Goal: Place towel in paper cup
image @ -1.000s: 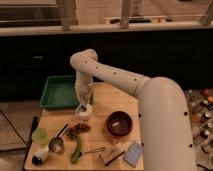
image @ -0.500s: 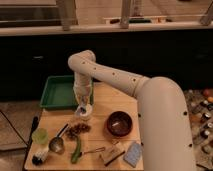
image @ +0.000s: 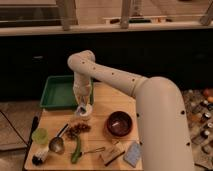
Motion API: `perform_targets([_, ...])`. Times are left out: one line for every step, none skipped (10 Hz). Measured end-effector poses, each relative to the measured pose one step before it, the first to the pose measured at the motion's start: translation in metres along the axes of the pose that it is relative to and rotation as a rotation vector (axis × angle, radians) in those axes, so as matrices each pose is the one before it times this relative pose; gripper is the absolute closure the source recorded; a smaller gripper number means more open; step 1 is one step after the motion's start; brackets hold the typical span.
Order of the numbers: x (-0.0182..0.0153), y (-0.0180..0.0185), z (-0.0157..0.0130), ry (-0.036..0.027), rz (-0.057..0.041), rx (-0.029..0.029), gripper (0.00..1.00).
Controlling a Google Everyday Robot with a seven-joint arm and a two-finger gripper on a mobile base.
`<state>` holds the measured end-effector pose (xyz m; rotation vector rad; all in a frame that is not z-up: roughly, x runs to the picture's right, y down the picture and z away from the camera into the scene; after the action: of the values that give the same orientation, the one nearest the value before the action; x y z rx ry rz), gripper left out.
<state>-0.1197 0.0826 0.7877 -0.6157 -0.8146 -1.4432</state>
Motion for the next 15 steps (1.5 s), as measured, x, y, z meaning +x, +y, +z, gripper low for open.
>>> perform_targets([0.00048, 0.00036, -0.00032, 0.00061, -0.00291, -0.00050, 0.20])
perform_targets([0.00029, 0.00054, -0.00023, 0.00025, -0.00236, -0.00043, 0.20])
perform_targets([0.00028, 0.00072, 0.00005, -0.00010, -0.00323, -0.00070, 0.20])
perform_targets([0.00008, 0.00014, 0.00013, -0.00055, -0.00281, 0.00038, 0.20])
perform_targets([0.00013, 0.00015, -0.00004, -0.00021, -0.00253, 0.00093, 0.20])
perform_targets([0.00030, 0.00095, -0.00029, 0.00006, -0.00197, 0.00152, 0.20])
perform_targets([0.00030, 0.00097, 0.00032, -0.00086, -0.00067, 0.00147, 0.20])
perform_targets([0.00021, 0.00076, 0.00013, -0.00002, -0.00034, 0.00054, 0.20])
perform_targets([0.00019, 0.00096, -0.00036, 0.00267, -0.00126, 0.00197, 0.20])
perform_targets([0.00118, -0.00043, -0.00178, 0.00680, -0.00137, 0.00315, 0.20])
perform_targets([0.00057, -0.00094, -0.00122, 0.00431, -0.00259, 0.00127, 0.20])
perform_targets([0.00027, -0.00002, -0.00077, 0.00216, -0.00130, -0.00025, 0.20])
perform_targets([0.00019, 0.00033, -0.00054, 0.00170, -0.00079, -0.00057, 0.20])
perform_targets([0.00004, 0.00001, -0.00013, 0.00022, 0.00032, 0.00010, 0.20])
perform_targets([-0.00005, 0.00000, 0.00016, -0.00029, -0.00010, -0.00016, 0.20])
